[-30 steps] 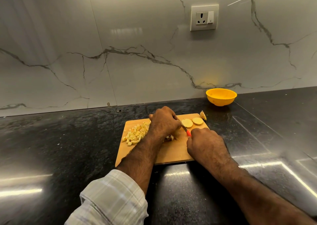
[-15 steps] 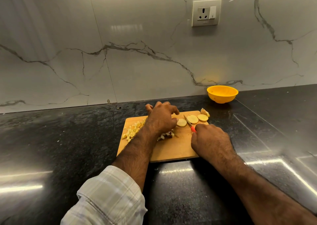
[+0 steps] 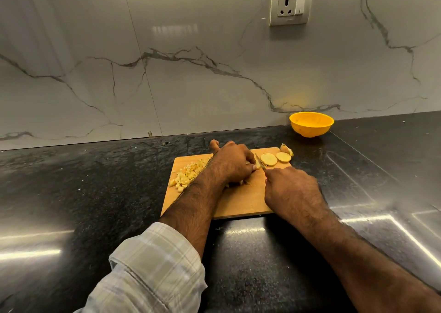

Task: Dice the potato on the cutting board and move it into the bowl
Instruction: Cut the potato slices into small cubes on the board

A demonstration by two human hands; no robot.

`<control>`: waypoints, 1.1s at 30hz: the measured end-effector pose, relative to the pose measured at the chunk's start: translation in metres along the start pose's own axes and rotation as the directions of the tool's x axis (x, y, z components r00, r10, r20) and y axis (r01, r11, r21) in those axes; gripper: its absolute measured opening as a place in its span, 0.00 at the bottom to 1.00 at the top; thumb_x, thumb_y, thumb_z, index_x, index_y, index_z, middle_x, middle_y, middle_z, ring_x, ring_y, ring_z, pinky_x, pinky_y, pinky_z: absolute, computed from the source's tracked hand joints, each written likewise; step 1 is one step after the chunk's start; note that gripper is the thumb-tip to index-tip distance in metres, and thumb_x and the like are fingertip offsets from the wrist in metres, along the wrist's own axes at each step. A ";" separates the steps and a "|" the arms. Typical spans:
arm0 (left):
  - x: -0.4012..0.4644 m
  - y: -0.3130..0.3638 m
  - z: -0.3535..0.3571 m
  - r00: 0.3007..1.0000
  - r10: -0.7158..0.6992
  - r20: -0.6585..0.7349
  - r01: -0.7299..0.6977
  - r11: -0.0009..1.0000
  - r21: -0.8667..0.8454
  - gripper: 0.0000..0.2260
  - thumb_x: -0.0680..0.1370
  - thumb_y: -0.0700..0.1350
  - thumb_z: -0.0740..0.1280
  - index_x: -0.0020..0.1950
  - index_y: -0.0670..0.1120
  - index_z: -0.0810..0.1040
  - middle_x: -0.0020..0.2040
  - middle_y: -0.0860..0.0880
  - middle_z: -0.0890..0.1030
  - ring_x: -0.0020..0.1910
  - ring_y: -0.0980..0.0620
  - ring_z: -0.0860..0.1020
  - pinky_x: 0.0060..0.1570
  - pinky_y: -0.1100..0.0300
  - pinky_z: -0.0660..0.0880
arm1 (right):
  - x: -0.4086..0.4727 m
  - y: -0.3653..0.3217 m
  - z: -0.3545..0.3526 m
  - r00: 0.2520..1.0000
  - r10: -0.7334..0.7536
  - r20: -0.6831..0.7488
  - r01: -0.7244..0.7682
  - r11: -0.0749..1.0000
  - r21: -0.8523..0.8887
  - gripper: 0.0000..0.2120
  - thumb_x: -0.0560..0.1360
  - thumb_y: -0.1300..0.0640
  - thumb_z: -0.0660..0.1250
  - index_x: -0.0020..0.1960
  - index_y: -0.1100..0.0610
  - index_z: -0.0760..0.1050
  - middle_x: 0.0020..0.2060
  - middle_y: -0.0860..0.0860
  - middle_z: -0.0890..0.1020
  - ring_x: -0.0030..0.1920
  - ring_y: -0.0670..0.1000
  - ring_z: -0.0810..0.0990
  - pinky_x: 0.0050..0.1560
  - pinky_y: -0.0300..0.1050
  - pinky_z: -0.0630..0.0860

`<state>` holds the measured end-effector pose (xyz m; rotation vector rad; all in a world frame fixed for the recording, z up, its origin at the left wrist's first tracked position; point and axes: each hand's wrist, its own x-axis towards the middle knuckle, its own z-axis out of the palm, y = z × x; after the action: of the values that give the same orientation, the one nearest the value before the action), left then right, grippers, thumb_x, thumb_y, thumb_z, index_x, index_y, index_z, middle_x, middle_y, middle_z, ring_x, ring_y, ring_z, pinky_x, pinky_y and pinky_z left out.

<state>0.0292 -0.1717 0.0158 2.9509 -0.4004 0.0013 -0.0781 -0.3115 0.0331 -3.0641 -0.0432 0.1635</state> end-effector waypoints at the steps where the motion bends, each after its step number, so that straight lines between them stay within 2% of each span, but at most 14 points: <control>1: 0.000 0.000 0.000 1.000 0.002 0.003 -0.002 1.000 0.005 0.12 0.82 0.59 0.68 0.64 0.59 0.84 0.72 0.57 0.77 0.80 0.48 0.61 0.76 0.29 0.42 | 0.000 -0.002 -0.001 1.000 -0.008 0.023 0.009 1.000 -0.018 0.16 0.83 0.49 0.62 0.70 0.48 0.73 0.62 0.53 0.78 0.56 0.53 0.77 0.53 0.54 0.76; 4: 0.000 0.000 0.001 1.000 0.008 0.010 -0.008 1.000 0.030 0.12 0.83 0.59 0.67 0.64 0.60 0.83 0.73 0.57 0.76 0.80 0.48 0.61 0.75 0.29 0.42 | 0.002 -0.005 0.000 0.999 -0.036 0.039 0.038 0.998 -0.040 0.14 0.82 0.51 0.64 0.67 0.49 0.74 0.61 0.53 0.79 0.53 0.53 0.76 0.56 0.54 0.77; 8: -0.001 0.001 0.001 1.000 0.013 0.010 -0.014 0.999 0.036 0.12 0.83 0.59 0.67 0.64 0.61 0.83 0.73 0.57 0.76 0.79 0.49 0.61 0.75 0.31 0.42 | 0.010 -0.002 0.003 0.999 -0.027 -0.030 0.028 0.999 0.028 0.12 0.82 0.51 0.63 0.64 0.49 0.77 0.56 0.51 0.80 0.53 0.53 0.78 0.57 0.55 0.80; 14: -0.003 -0.001 0.001 1.000 0.011 -0.015 -0.011 1.000 0.018 0.13 0.82 0.60 0.68 0.63 0.60 0.84 0.72 0.58 0.76 0.79 0.48 0.62 0.76 0.31 0.44 | 0.007 0.009 0.014 0.982 -0.012 -0.187 0.032 0.994 0.102 0.13 0.84 0.47 0.58 0.63 0.48 0.77 0.55 0.51 0.82 0.48 0.51 0.77 0.50 0.51 0.79; 19: -0.003 -0.001 0.001 0.999 0.020 -0.036 -0.020 1.000 0.013 0.11 0.82 0.60 0.69 0.61 0.59 0.85 0.69 0.59 0.78 0.77 0.50 0.65 0.76 0.31 0.46 | 0.004 0.000 0.011 0.992 -0.046 -0.115 0.051 0.998 0.040 0.11 0.83 0.49 0.61 0.62 0.49 0.77 0.53 0.51 0.79 0.48 0.52 0.75 0.55 0.54 0.80; 22: -0.003 -0.001 0.000 0.999 0.019 -0.031 -0.019 1.000 0.011 0.10 0.82 0.57 0.69 0.61 0.59 0.85 0.68 0.59 0.79 0.76 0.51 0.67 0.76 0.31 0.46 | 0.007 -0.005 0.009 0.992 -0.067 -0.106 0.069 0.998 0.007 0.10 0.82 0.51 0.63 0.61 0.50 0.78 0.49 0.50 0.78 0.48 0.51 0.76 0.52 0.52 0.79; 26: -0.005 -0.002 0.002 0.998 0.027 -0.048 -0.027 1.000 -0.008 0.08 0.82 0.54 0.70 0.60 0.59 0.86 0.66 0.60 0.80 0.74 0.51 0.69 0.76 0.32 0.47 | 0.013 -0.007 0.010 0.994 -0.047 -0.103 0.053 0.997 0.051 0.12 0.82 0.52 0.64 0.64 0.51 0.78 0.56 0.52 0.81 0.53 0.53 0.80 0.52 0.51 0.79; 30: -0.007 -0.005 0.000 0.996 0.022 -0.081 -0.024 1.000 -0.014 0.08 0.82 0.54 0.70 0.60 0.58 0.86 0.67 0.58 0.80 0.77 0.50 0.66 0.76 0.31 0.46 | 0.008 0.002 0.016 0.976 -0.031 -0.213 0.058 0.991 0.119 0.14 0.83 0.49 0.60 0.65 0.48 0.79 0.54 0.50 0.83 0.51 0.52 0.80 0.54 0.53 0.82; 33: -0.007 -0.006 0.001 0.996 0.019 -0.092 -0.022 0.999 -0.027 0.08 0.82 0.54 0.71 0.59 0.58 0.86 0.65 0.59 0.81 0.76 0.50 0.67 0.76 0.32 0.46 | 0.004 0.002 0.016 0.983 -0.067 -0.174 0.081 0.994 0.078 0.15 0.84 0.48 0.60 0.67 0.47 0.78 0.56 0.50 0.82 0.52 0.52 0.80 0.54 0.53 0.82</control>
<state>0.0244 -0.1641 0.0140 2.9060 -0.4141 0.1326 -0.0757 -0.3123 0.0168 -2.9732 -0.1369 -0.0994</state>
